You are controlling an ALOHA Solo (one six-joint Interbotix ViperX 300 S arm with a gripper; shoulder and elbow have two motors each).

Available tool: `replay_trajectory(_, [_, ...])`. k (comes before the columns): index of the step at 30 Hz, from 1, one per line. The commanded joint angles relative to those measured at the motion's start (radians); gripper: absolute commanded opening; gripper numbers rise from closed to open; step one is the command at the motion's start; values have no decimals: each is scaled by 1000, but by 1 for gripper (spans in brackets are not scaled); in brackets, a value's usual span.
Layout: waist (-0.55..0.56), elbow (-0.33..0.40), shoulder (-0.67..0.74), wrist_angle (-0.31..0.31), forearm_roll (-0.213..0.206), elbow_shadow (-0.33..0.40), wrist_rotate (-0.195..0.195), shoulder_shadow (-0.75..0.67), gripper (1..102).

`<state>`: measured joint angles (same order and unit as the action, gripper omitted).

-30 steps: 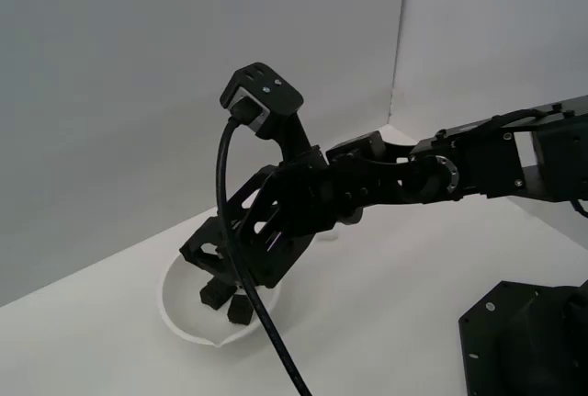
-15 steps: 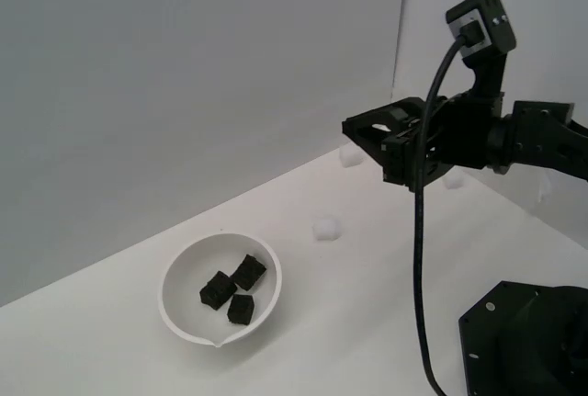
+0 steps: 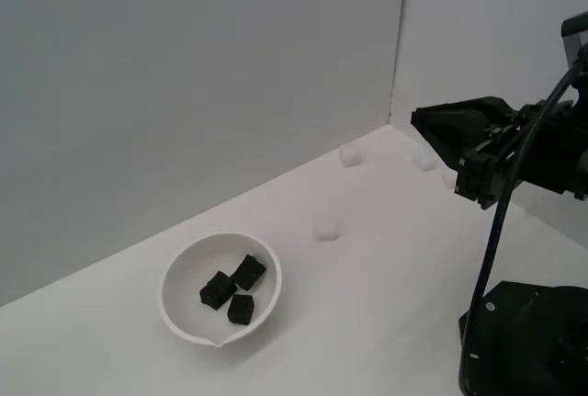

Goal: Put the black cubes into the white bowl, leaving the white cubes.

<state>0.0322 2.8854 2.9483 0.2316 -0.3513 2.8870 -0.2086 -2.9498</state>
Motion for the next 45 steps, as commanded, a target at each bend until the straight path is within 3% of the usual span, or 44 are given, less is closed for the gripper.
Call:
replay_trajectory(1, [3,11,69,35,8,14,-14,-74,3])
replay_trajectory(17, [-3,63,322,72,15,66,-14,-321,3])
replay_trajectory(23, [-15,78,367,71,41,80,-14,-368,3])
replay_trajectory(45, [-15,117,528,60,41,115,-8,-525,3])
